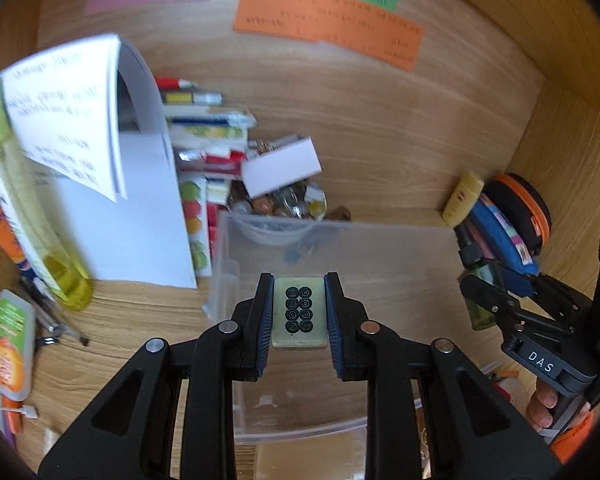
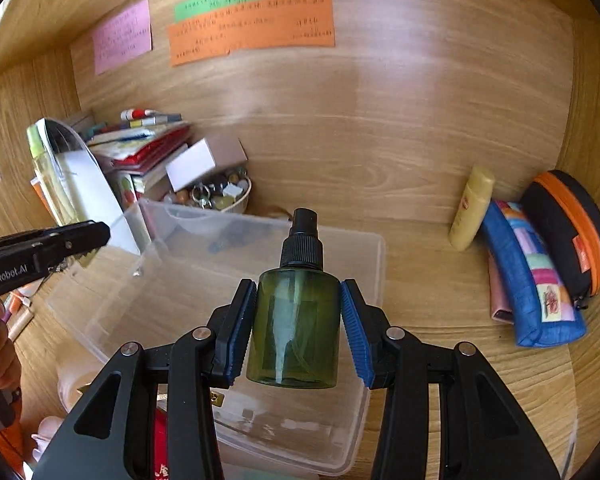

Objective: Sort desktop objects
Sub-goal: 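Carry the tile and bottle over the clear box and open both tools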

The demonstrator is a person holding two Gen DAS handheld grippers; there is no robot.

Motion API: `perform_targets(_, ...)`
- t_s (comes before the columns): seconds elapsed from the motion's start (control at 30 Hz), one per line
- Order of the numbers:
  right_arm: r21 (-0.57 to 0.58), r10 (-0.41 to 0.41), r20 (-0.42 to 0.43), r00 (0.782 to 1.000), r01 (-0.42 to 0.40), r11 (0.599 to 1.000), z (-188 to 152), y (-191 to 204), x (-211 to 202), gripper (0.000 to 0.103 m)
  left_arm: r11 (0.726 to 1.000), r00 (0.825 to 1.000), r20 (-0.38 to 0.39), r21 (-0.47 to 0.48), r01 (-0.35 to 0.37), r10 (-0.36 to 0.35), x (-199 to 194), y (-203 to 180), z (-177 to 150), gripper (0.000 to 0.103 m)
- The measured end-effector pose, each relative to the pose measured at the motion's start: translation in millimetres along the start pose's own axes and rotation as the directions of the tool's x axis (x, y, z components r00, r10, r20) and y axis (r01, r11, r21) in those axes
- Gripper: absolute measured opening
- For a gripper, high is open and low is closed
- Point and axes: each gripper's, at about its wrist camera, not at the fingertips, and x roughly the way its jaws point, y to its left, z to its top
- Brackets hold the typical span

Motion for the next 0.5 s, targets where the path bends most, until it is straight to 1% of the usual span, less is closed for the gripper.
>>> perform_targets(0.17, -0.013, 0.011, -0.036, 0.999, -0.011, 1.0, -5, 3, 10, 0.04, 1.0, 0.997, -0.071, 0.006, 0.015, -0.014, 18, -1, -5, 0.024)
perform_targets(0.3, -0.021, 0.011, -0.058, 0.998, -0.012, 1.0, -8, 5, 16, 0.04, 0.999, 0.994, -0.104, 0.032, -0.013, 0.016, 28, -5, -10, 0.024)
perform_targets(0.4, -0.033, 0.009, -0.077, 0.997, -0.011, 0.999, -10, 7, 20, 0.04, 0.998, 0.993, -0.11, 0.044, -0.045, 0.05, 30, -7, -13, 0.024)
perform_targets(0.5, -0.051, -0.002, -0.086, 0.996, -0.002, 0.999, -12, 10, 22, 0.04, 0.998, 0.993, -0.106, 0.043, -0.044, 0.048, 28, -7, -14, 0.024)
